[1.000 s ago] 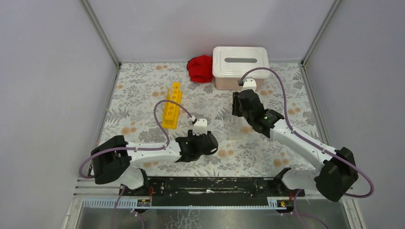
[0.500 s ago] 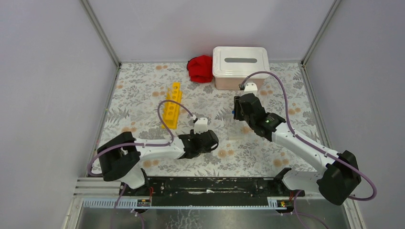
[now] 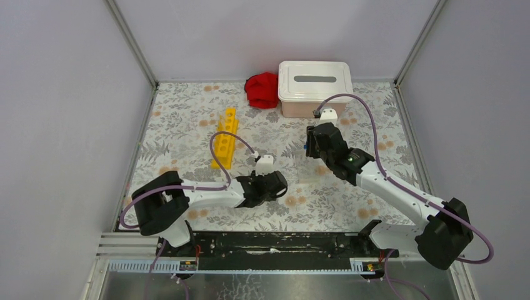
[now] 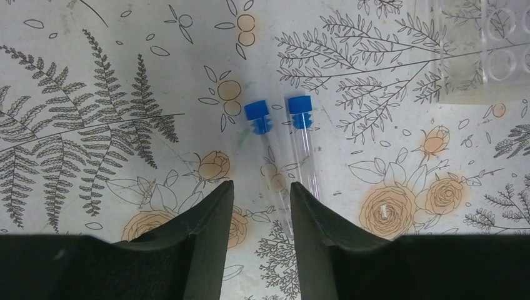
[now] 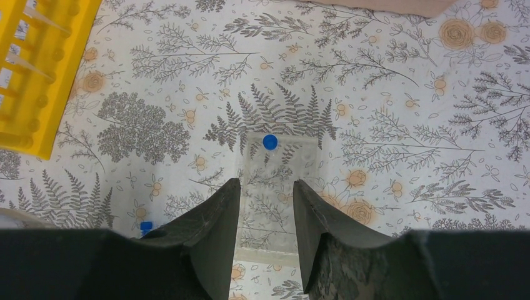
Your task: Organize the chemistry lab equipment
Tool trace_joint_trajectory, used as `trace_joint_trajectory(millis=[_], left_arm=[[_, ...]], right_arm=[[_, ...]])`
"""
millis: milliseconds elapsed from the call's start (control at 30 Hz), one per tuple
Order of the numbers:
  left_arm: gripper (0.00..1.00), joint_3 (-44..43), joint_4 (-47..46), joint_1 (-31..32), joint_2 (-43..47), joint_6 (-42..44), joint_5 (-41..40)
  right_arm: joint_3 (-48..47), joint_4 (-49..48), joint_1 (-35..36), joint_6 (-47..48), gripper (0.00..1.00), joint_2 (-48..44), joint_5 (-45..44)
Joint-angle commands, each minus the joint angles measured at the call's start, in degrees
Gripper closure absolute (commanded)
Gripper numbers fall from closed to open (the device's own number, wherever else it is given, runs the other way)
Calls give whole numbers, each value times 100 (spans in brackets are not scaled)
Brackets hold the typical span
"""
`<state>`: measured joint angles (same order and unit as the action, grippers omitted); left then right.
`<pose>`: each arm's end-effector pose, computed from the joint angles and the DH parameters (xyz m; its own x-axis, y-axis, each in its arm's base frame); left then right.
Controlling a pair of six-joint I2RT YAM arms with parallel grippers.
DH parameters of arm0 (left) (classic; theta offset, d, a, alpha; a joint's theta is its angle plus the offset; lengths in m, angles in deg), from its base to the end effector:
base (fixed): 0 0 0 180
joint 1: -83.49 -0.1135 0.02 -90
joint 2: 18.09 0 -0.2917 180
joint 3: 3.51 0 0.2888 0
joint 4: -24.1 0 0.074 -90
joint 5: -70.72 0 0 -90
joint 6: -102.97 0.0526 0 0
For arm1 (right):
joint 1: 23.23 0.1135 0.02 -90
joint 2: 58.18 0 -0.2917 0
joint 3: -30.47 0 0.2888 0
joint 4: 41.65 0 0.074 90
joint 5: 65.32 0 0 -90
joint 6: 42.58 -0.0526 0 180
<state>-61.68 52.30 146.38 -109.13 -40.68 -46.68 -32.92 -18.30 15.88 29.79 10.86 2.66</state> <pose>0.1702 -0.2794 0.1428 -0.7912 -0.0237 -0.6111 0.0871 0.9847 -0.1509 0.2533 0.1805 0.2979 -0.4586 -0.0109 -0.8886 -0.2009 0.9753 0.0917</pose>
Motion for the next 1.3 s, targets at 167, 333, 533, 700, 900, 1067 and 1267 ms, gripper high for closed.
trace_joint_trajectory(millis=[167,333,533,700,900,1067,1267], left_arm=[[58,-169,-256,-47,-275,-4,37],[63,-132,-263,-49,-339,-36,46],[83,62,-272,-49,-252,-79,7],[94,349,-241,-49,58,-65,-107],[99,917,-665,-27,1129,518,-33],[100,1119,-885,28,2084,1273,140],[100,1135,-1201,220,2713,2158,615]], right_arm=[[107,-159,70,-24,56,-145,-207],[138,-169,70,-27,56,-153,-214],[146,-99,71,-30,56,-278,-213],[140,20,71,-99,56,-413,-151],[145,251,72,-300,56,-707,443],[302,440,79,-649,56,-1039,1272],[761,272,86,-1208,54,-1584,2541]])
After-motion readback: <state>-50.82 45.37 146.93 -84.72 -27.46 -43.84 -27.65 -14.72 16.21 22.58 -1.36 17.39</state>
